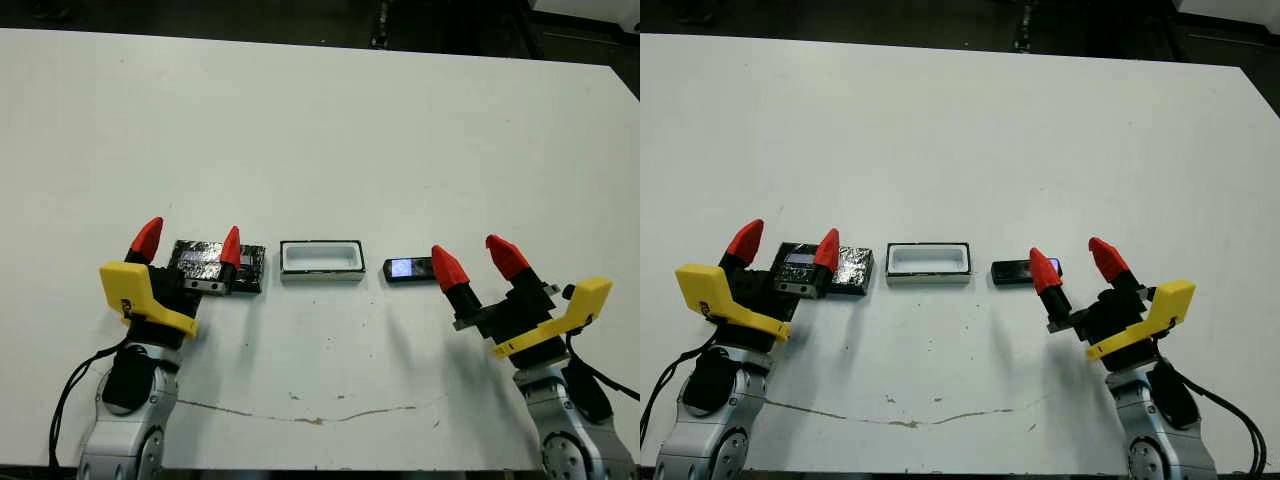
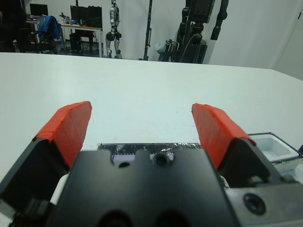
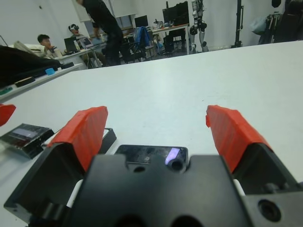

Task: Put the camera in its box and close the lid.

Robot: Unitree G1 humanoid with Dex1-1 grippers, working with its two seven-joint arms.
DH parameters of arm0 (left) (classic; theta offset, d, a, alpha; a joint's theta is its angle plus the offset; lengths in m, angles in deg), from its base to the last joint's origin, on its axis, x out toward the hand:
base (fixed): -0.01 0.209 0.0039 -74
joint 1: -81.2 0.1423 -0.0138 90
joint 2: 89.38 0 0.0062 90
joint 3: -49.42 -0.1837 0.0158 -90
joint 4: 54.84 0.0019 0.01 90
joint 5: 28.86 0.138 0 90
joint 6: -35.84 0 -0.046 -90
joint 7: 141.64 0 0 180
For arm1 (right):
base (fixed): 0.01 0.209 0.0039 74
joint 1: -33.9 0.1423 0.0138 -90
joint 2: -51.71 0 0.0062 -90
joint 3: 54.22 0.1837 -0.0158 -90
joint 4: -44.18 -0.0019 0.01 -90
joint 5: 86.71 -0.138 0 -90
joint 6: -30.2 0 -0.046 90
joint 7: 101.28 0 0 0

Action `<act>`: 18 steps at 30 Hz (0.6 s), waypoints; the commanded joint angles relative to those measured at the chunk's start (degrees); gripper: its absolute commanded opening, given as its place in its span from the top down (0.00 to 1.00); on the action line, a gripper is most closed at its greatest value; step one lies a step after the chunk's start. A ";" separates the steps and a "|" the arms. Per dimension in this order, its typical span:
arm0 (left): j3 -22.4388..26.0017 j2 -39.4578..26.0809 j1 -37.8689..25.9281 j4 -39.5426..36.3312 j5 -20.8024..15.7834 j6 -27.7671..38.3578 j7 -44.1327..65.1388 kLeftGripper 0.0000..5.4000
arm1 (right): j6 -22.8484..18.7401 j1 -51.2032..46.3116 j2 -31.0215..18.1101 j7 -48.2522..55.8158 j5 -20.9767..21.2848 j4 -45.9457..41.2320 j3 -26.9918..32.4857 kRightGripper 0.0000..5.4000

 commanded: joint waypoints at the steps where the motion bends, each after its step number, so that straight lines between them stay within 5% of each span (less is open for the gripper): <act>1: 0.08 -0.03 0.94 0.11 -0.69 -0.84 0.12 0.00 | 1.80 3.56 -5.78 2.62 1.94 1.34 2.88 0.00; 11: 0.07 0.04 0.71 0.62 -0.87 -0.21 0.23 0.00 | -1.74 26.03 -26.53 23.35 2.27 14.66 2.27 0.00; 18: -0.10 -0.27 0.44 0.30 0.13 -0.67 -0.40 0.00 | 0.34 42.40 -31.78 40.09 9.71 29.01 -8.45 0.00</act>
